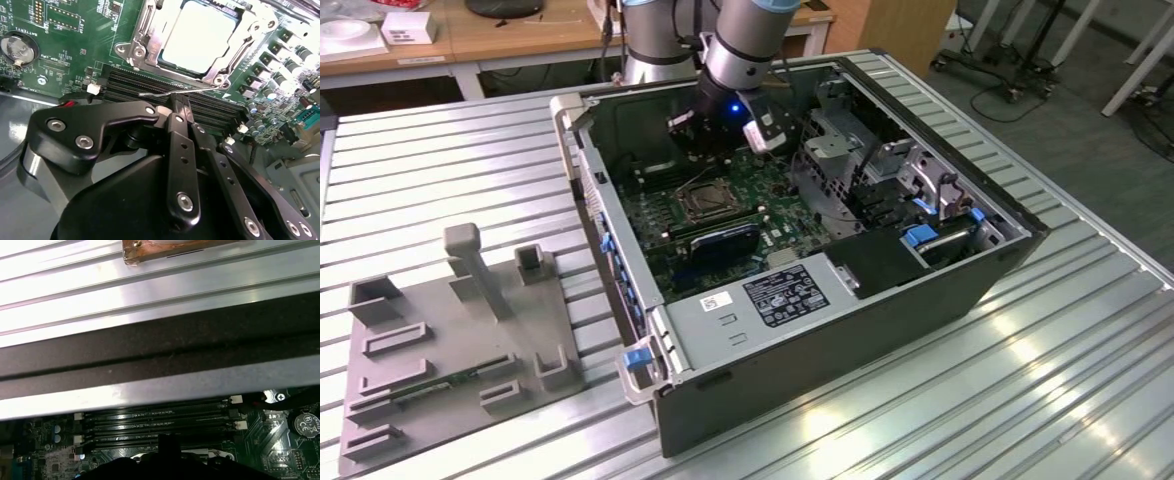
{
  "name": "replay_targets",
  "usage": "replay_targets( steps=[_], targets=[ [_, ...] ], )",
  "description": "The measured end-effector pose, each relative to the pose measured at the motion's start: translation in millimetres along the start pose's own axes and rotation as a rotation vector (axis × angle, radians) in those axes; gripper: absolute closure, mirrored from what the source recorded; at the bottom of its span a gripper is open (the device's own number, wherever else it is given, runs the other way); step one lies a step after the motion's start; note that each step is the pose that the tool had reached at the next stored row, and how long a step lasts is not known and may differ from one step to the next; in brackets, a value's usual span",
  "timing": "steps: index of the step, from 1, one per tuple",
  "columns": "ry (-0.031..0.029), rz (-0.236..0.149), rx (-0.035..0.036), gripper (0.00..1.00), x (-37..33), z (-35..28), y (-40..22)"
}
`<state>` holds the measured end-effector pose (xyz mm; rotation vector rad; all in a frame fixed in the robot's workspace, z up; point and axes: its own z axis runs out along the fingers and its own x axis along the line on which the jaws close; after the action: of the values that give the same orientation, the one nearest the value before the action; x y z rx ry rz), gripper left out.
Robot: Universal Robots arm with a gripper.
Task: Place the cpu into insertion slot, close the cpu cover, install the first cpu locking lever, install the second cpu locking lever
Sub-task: 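Install the first cpu locking lever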
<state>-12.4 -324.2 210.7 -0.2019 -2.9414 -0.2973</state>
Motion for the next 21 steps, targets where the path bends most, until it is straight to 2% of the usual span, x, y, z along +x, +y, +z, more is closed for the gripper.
replay_targets(
  steps=[2, 5, 6, 9, 12, 17, 21],
  targets=[
    [0.0025, 0.001, -0.0001, 0.89, -2.1, -0.1, 0.3],
    [0.014, 0.003, 0.0014, 0.89, -6.7, -0.1, 0.8],
    [0.0153, 0.004, 0.0017, 0.89, -7.4, -0.2, 0.9],
    [0.0154, 0.004, 0.0012, 0.89, -7.5, -0.1, 1.0],
    [0.0168, 0.002, -0.0081, 0.89, -7.6, 0.3, 0.9],
    [0.0171, 0.002, -0.0089, 0.89, -8.0, 0.6, 0.8],
    [0.017, 0.002, -0.0088, 0.89, -10.8, 3.2, 0.3]
  ],
)
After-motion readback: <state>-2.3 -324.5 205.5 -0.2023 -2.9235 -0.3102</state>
